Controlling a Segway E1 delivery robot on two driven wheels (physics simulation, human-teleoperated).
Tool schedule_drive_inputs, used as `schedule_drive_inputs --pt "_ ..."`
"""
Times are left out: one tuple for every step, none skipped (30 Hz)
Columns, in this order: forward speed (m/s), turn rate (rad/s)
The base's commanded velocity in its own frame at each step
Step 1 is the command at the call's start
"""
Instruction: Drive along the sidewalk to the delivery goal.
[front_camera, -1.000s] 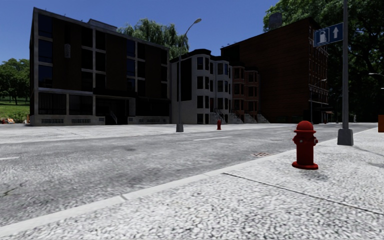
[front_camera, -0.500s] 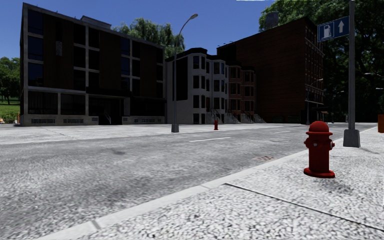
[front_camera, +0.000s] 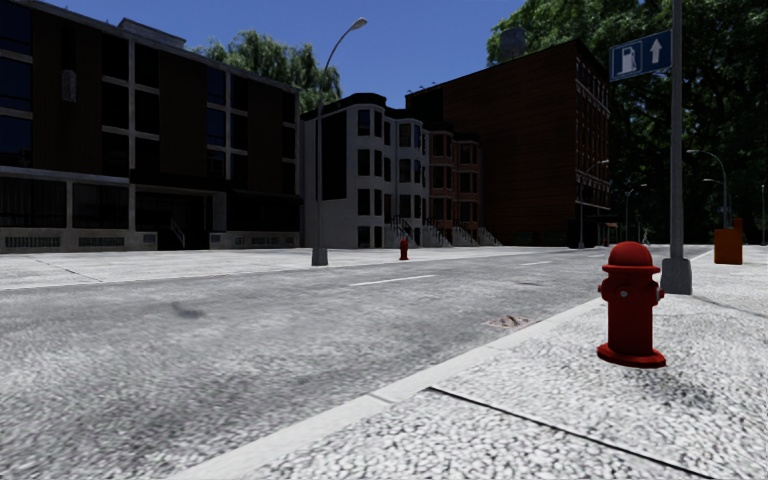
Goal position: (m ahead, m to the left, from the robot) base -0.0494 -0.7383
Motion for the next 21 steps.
schedule_drive_inputs --pt "0.00 0.00" --pt "0.00 0.00" --pt "0.00 0.00" --pt "0.00 0.00" --pt "0.00 0.00" --pt "0.00 0.00" --pt "0.00 0.00" --pt "0.00 0.00" --pt "0.00 0.00" --pt "0.00 0.00" --pt "0.00 0.00" --pt "0.00 0.00" --pt "0.00 0.00" --pt "0.00 0.00" --pt "0.00 0.00" --pt "0.00 0.00" --pt "0.00 0.00" --pt "0.00 0.00" --pt "0.00 0.00" --pt "0.00 0.00" --pt "0.00 0.00"
